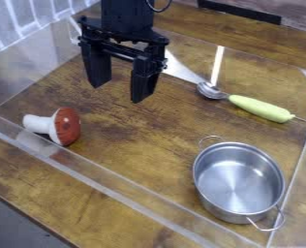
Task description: Put the mushroom in the silver pot
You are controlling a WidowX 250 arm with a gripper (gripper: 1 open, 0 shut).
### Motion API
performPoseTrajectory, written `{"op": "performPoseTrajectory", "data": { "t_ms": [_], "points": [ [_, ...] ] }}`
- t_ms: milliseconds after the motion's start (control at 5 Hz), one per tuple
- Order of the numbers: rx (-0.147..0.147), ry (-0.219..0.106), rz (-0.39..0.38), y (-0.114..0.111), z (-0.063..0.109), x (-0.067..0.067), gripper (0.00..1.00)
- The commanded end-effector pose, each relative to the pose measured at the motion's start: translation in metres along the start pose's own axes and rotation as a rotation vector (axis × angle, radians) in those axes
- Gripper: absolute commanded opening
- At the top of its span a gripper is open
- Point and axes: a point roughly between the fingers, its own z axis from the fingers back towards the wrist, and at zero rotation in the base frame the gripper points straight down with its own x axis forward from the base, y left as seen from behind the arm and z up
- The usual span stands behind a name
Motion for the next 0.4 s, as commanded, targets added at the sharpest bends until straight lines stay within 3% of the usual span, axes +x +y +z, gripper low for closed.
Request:
{"op": "performPoseTrajectory", "data": {
  "t_ms": [0, 200],
  "points": [
    [0.000, 0.037, 0.005, 0.000, -0.012, -0.002, 1.00],
    [0.010, 0.048, 0.064, 0.011, -0.017, -0.005, 1.00]
  ]
}}
